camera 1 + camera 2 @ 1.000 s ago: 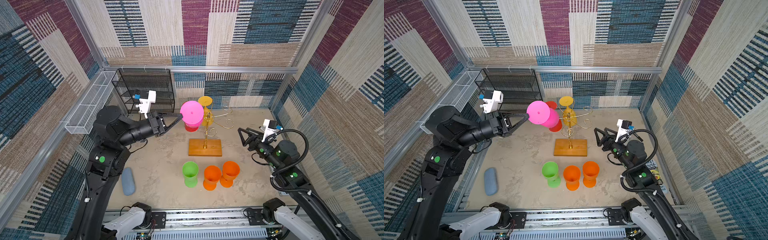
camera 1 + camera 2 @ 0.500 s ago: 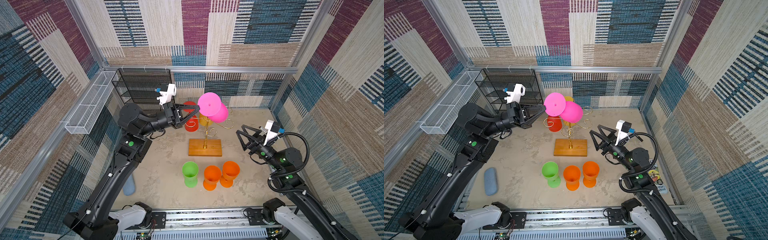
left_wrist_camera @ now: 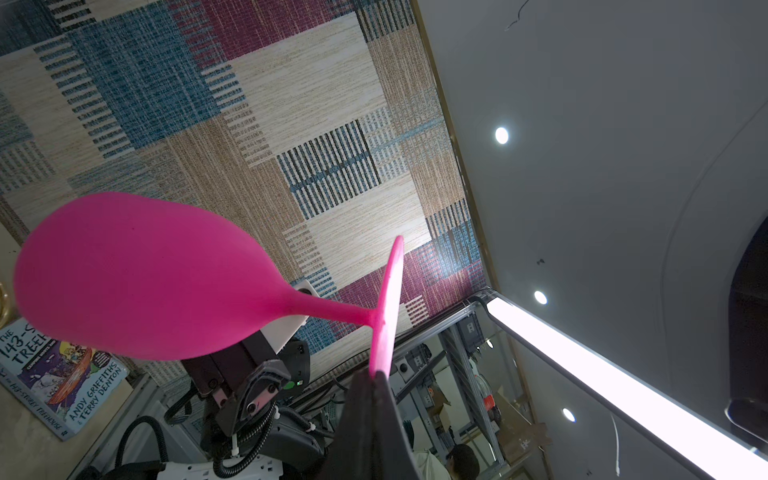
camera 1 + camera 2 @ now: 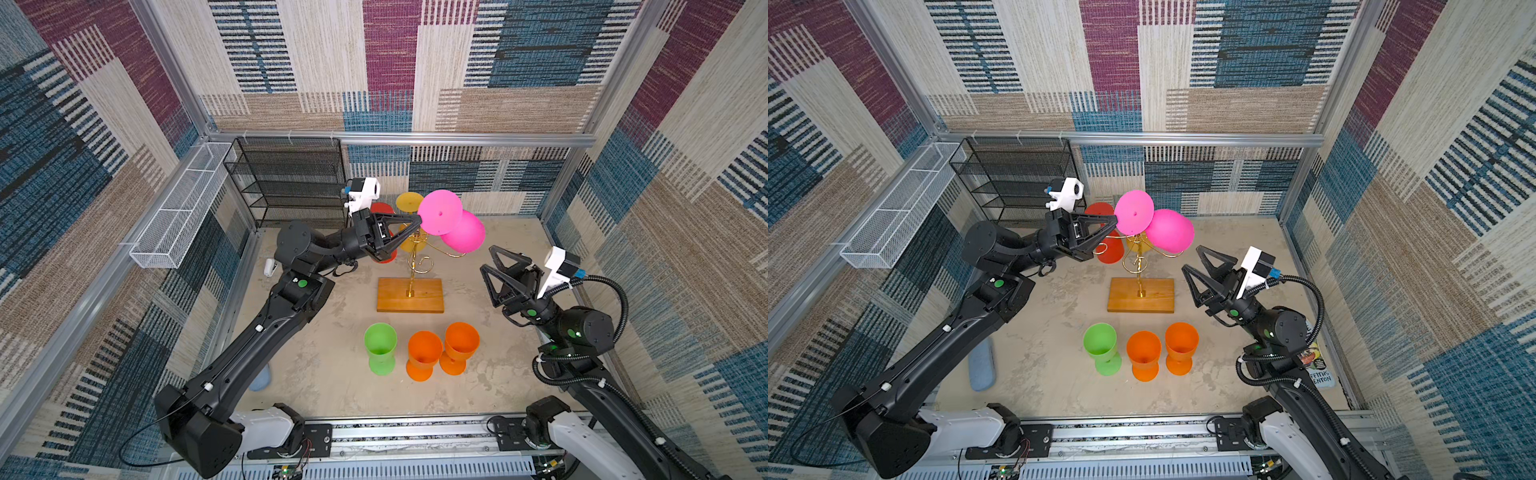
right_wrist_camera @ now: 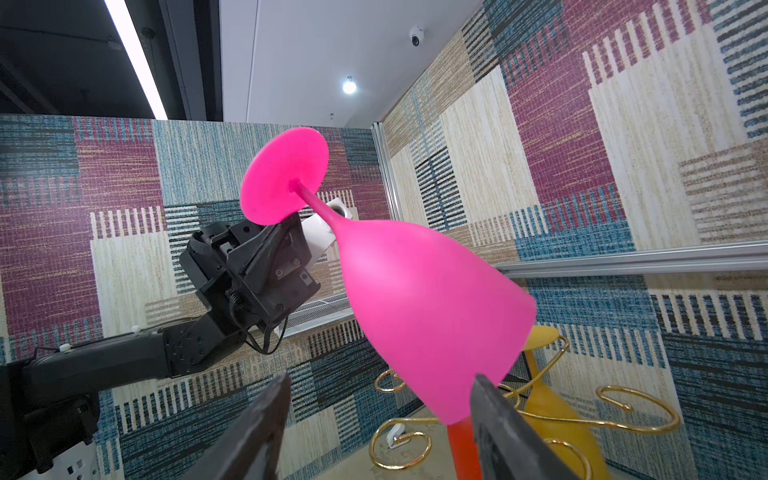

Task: Take the wine glass off the wine glass rack
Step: 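Lift the magenta glass with the left gripper while the right gripper rises toward it, then close the right gripper on the magenta glass bowl while the left gripper opens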

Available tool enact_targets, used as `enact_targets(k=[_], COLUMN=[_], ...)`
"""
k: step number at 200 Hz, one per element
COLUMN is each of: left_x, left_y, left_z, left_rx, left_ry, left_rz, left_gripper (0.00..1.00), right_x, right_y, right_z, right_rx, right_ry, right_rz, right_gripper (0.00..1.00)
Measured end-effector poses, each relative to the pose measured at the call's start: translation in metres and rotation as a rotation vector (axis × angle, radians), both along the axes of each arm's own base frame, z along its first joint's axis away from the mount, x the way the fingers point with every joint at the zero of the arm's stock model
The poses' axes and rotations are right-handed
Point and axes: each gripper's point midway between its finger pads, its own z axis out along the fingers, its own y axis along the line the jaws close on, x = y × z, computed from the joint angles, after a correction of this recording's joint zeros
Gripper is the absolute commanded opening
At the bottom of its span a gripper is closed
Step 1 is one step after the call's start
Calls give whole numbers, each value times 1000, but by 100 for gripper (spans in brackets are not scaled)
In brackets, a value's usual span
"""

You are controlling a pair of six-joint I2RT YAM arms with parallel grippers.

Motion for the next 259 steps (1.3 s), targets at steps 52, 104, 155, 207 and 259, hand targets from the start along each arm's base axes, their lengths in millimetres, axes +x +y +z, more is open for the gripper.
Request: enact_targets(k=[52, 104, 155, 207, 259], left_x=[-9, -13, -13, -10, -11], left_y=[7, 9, 9, 7, 8], left_z=[12, 11, 10, 8, 6], left_rx=[-49, -64, -75, -84, -94], left_ry=[-34, -31, -28, -25, -26], left_rz=[4, -4, -10, -18, -24], left_gripper=[0, 0, 0, 0, 0], right_x=[4, 21, 6, 5, 12], right_y=[-6, -10, 3, 10, 10], right_z=[3, -16, -8, -7, -7], right_rx=[3, -20, -57, -85, -85], right_ry=[-16, 12, -57, -75, -72], right_rz=[-45, -17, 124, 186, 187], right_gripper=[68, 64, 63, 60, 58])
